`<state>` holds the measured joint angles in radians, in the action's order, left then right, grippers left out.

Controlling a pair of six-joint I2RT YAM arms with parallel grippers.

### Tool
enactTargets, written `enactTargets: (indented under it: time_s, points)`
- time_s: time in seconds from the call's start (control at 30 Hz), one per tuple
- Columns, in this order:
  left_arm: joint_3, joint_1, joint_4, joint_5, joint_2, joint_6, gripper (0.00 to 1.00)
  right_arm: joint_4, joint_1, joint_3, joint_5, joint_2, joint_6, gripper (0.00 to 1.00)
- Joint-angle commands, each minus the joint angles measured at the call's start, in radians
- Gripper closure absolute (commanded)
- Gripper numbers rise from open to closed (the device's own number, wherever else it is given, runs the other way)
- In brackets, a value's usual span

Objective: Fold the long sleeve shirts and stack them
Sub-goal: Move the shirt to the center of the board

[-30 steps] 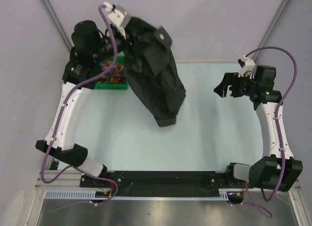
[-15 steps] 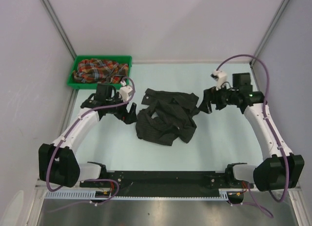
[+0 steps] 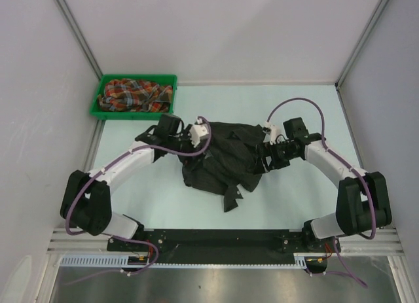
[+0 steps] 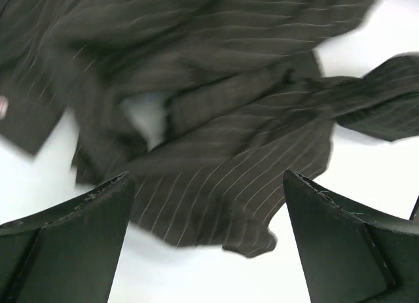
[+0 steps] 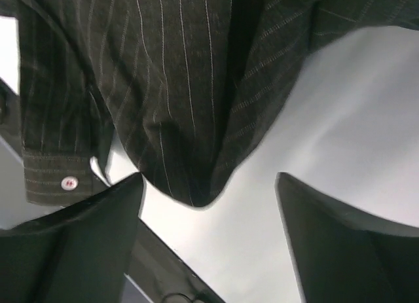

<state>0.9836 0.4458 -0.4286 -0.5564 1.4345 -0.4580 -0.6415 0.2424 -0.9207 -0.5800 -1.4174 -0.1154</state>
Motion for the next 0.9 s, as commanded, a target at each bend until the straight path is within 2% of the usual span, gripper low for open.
enactTargets:
  time_s: [0.0,0.03,0.07,0.13,0.17,0.23,0.27,0.37,0.4,0.43,0.5,0.53,0.6,0.63,0.7,0.73,0.77,0.87]
  points:
    - [0.001,0.151,0.057,-0.028,-0.019,-0.174,0.01,0.097,0.005,-0.015,-0.105,-0.090,0.063,0.24]
    - [-0.009,0.181,0.077,0.008,-0.019,-0.182,0.01,0.098,-0.002,-0.026,-0.122,-0.113,0.065,0.33]
    - [-0.019,0.238,0.121,0.021,-0.014,-0.200,0.01,0.091,-0.009,-0.052,-0.164,-0.130,0.066,0.48]
    - [-0.037,0.286,0.148,0.021,0.007,-0.229,0.00,0.079,-0.043,-0.078,-0.201,-0.160,0.072,0.65]
    - [-0.042,0.335,0.171,0.035,0.018,-0.260,0.01,0.065,-0.061,-0.087,-0.237,-0.161,0.072,0.82]
    - [-0.042,0.378,0.174,0.061,0.055,-0.294,0.03,0.057,-0.115,-0.095,-0.277,-0.137,0.083,0.97]
    - [-0.040,0.408,0.163,0.073,0.067,-0.323,0.05,0.045,-0.132,-0.090,-0.285,-0.118,0.085,1.00]
    - [-0.033,0.442,0.125,0.084,0.095,-0.366,0.27,0.011,-0.192,-0.087,-0.322,-0.040,0.083,1.00]
    - [-0.019,0.444,0.119,0.087,0.098,-0.363,0.48,0.000,-0.205,-0.090,-0.325,-0.019,0.083,1.00]
    - [-0.001,0.444,0.105,0.092,0.098,-0.357,0.61,-0.013,-0.216,-0.111,-0.323,0.026,0.082,1.00]
    - [0.097,0.438,0.003,0.070,0.077,-0.292,0.96,-0.073,-0.235,-0.153,-0.302,0.067,0.056,1.00]
    - [0.116,0.403,-0.037,0.031,0.049,-0.210,0.99,-0.128,-0.235,-0.209,-0.267,0.095,0.039,1.00]
    - [0.098,0.351,-0.018,-0.092,-0.109,-0.099,1.00,-0.171,-0.267,-0.283,-0.201,0.112,-0.021,1.00]
    - [0.084,0.296,-0.006,-0.102,-0.170,0.001,1.00,-0.175,-0.265,-0.346,-0.131,0.115,-0.035,1.00]
    - [0.032,0.220,-0.007,-0.123,-0.311,0.082,1.00,-0.146,-0.247,-0.391,-0.083,0.107,-0.035,1.00]
    - [0.006,0.129,-0.003,-0.128,-0.356,0.140,1.00,-0.101,-0.230,-0.411,-0.043,0.091,-0.029,1.00]
    - [-0.017,0.082,-0.009,-0.126,-0.426,0.157,1.00,-0.081,-0.197,-0.443,-0.025,0.049,-0.024,1.00]
    - [-0.088,-0.088,-0.088,-0.082,-0.479,0.156,1.00,-0.005,-0.039,-0.504,0.051,-0.070,0.003,1.00]
